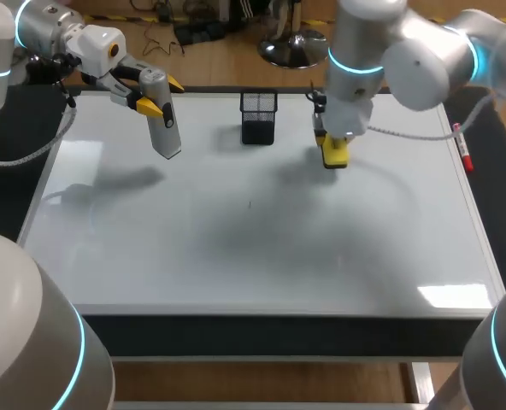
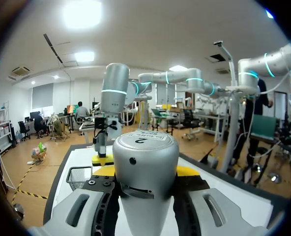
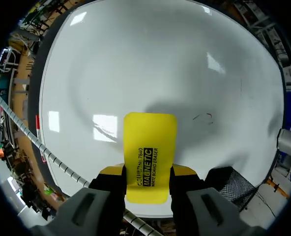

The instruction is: Pick up the inspection probe, press it on each red-marked spot on the whiteboard one by one, put down the probe, pick up the eraser, and wipe off all the red marks.

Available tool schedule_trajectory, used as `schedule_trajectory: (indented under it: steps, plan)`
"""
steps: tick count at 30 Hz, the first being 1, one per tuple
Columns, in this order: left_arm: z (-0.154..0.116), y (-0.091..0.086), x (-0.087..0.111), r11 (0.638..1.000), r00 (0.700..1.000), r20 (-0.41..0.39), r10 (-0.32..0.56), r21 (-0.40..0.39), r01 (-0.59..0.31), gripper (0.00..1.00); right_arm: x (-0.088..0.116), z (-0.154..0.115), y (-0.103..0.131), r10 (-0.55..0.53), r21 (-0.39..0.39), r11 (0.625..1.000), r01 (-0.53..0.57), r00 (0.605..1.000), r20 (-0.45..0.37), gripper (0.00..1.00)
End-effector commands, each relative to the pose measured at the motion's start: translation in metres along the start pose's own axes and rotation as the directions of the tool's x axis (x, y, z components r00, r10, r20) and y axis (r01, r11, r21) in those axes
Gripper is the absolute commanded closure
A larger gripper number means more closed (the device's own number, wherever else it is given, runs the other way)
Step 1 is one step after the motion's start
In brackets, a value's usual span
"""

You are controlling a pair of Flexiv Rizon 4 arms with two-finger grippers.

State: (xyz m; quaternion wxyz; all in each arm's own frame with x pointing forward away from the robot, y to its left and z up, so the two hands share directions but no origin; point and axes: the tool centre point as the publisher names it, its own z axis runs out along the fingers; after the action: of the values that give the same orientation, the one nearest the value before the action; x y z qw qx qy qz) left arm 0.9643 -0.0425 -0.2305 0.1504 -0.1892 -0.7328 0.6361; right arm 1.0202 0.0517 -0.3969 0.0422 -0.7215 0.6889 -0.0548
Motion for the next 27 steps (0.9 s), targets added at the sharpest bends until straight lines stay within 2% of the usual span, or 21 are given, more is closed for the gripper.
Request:
schedule_trajectory:
  steps: [1,3,11,27]
  plan:
    - [-0.001,-0.001,-0.001,1.000,1.000,-0.003,0.000,0.001,0.000,1.00,-0.006,0.013,-0.036,0.000,-0.062,0.998,-0.001,1.000,-0.015,1.00]
    - [-0.001,-0.001,-0.001,1.000,1.000,-0.003,0.000,0.001,0.000,1.00,-0.006,0.014,-0.043,0.011,-0.058,0.998,-0.011,1.000,0.002,1.00]
    - [-0.001,-0.001,-0.001,1.000,1.000,-0.003,0.000,0.001,0.000,1.00,-0.003,0.021,-0.061,0.025,-0.055,0.998,-0.026,1.000,-0.017,1.00]
    - [-0.001,-0.001,-0.001,1.000,1.000,-0.003,0.000,0.001,0.000,1.00,-0.005,0.034,-0.071,0.028,-0.054,0.998,-0.029,0.999,-0.020,1.00]
